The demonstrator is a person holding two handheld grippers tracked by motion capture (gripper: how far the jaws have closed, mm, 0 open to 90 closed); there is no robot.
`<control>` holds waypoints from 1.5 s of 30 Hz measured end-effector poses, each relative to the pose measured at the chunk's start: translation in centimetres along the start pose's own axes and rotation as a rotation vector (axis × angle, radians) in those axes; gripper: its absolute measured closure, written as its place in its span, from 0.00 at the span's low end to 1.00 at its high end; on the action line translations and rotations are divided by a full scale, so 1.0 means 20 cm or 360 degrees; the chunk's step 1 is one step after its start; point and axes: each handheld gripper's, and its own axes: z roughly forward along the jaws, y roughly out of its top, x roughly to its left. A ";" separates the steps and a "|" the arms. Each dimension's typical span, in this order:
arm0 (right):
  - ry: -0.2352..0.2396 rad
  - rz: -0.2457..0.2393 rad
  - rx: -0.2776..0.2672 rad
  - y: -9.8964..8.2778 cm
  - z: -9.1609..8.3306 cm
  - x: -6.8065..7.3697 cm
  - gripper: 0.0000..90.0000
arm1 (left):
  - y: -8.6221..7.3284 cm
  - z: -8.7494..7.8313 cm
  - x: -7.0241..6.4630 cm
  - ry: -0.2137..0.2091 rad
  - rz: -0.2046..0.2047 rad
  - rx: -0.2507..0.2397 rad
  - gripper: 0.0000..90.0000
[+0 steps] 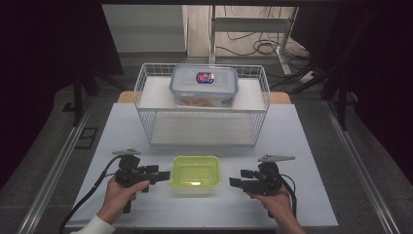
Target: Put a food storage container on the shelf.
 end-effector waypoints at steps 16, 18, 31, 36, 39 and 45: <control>0.0057 0.0175 -0.0012 0.07 0.11 -0.07 0.41 | 0.04 0.14 0.10 -0.0063 -0.0231 0.0075 0.43; 0.0051 0.0175 0.0002 0.07 0.11 -0.07 0.41 | 0.04 0.14 0.11 -0.0070 -0.0241 0.0089 0.45; 0.0025 0.0180 0.0017 0.07 0.13 -0.08 0.40 | 0.03 0.20 0.15 -0.0122 -0.0306 0.0122 0.48; 0.0024 0.0178 0.0013 0.07 0.12 -0.08 0.40 | 0.03 0.22 0.15 -0.0140 -0.0317 0.0131 0.52; 0.0020 0.0177 0.0018 0.07 0.13 -0.08 0.40 | 0.03 0.23 0.16 -0.0145 -0.0318 0.0145 0.59; 0.0031 0.0180 0.0046 0.06 0.15 -0.08 0.40 | 0.02 0.24 0.16 -0.0142 -0.0324 0.0164 0.71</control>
